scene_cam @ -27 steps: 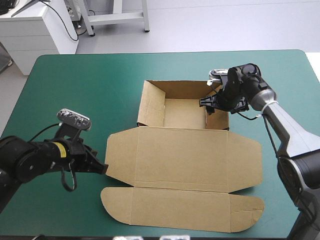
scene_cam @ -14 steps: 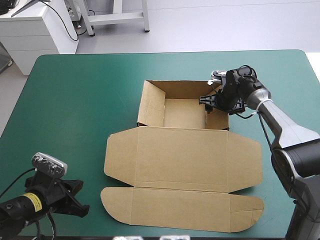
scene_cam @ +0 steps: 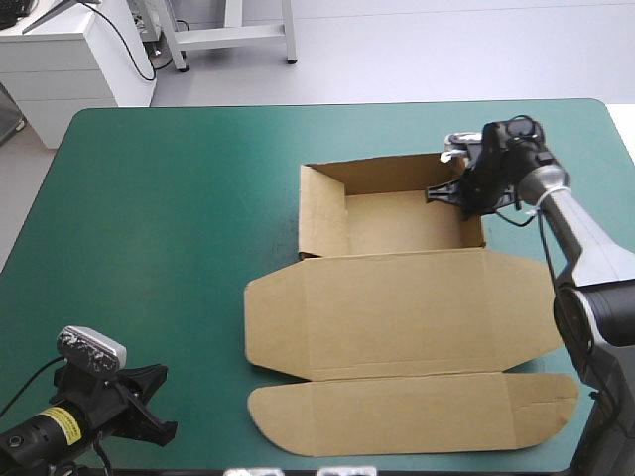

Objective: Fold the box

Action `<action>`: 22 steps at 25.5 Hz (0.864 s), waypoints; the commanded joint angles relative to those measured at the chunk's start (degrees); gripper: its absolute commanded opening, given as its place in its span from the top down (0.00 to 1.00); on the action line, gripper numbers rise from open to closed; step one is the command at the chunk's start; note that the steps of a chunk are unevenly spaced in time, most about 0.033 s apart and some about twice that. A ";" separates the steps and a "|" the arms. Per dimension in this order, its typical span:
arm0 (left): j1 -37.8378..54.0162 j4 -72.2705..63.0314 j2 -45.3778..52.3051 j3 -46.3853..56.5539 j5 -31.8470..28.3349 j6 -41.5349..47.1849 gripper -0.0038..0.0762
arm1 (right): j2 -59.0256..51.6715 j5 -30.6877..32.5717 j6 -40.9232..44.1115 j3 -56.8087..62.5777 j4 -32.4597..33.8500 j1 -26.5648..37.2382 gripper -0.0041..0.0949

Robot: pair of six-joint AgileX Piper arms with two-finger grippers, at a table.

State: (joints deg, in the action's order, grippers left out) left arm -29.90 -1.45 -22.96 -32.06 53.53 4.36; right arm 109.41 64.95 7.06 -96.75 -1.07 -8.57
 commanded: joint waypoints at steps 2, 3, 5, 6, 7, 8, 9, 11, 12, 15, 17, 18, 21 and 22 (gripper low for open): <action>-0.24 -2.46 -0.26 -1.28 -3.68 0.57 0.96 | -6.23 5.03 -8.70 -10.30 3.00 13.74 0.98; -0.24 -2.59 -0.26 -1.28 -3.79 0.57 0.96 | -6.51 6.41 -9.80 -12.52 5.24 19.21 0.98; -0.24 -2.59 -0.26 -1.28 -3.89 0.57 0.96 | -6.65 5.42 -11.64 -14.03 5.28 27.77 0.98; -0.24 -2.67 -0.26 -1.28 -4.01 0.57 0.96 | -6.65 4.67 -12.62 -14.03 4.48 30.35 0.98; -0.24 -2.67 -0.26 -1.28 -4.24 0.57 0.96 | -6.04 3.03 -12.49 -13.51 1.81 35.23 0.98; -0.24 -2.67 -0.26 -1.28 -4.48 0.57 0.96 | -5.79 2.24 -12.76 -13.28 0.06 36.85 0.98; -0.24 -2.67 -0.26 -1.28 -4.77 0.57 0.96 | -5.04 1.43 -13.53 -13.28 -1.41 39.06 0.98; -0.24 -2.54 -0.26 -1.28 -5.15 0.57 0.96 | -3.99 0.04 -14.16 -13.28 -2.73 41.13 0.98; -0.24 -2.35 -0.26 -1.28 -5.38 0.57 0.96 | -3.45 -0.56 -14.16 -13.28 -2.82 42.14 0.98; -0.24 -2.23 -0.26 -1.28 -5.60 0.57 0.96 | -2.15 -1.60 -14.43 -13.28 -2.52 43.54 0.98; -0.24 -2.23 -0.26 -1.28 -5.85 0.57 0.96 | -1.11 -2.47 -15.61 -13.28 -2.65 43.87 0.98; -0.24 -2.23 -0.26 -1.28 -6.07 0.57 0.96 | -0.27 -2.76 -16.73 -13.28 -2.82 43.87 0.98; -0.24 -2.23 -0.26 -1.28 -6.07 0.57 0.96 | 1.10 -2.86 -18.46 -13.28 -3.43 43.87 0.92; -0.24 -2.23 -0.26 -1.28 -6.07 0.57 0.96 | 1.54 -2.86 -19.05 -13.28 -4.06 43.87 0.86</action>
State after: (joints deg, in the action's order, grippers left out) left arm -29.90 -3.26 -22.92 -31.71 51.11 4.36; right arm 113.06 64.27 -9.96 -108.48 -3.13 34.96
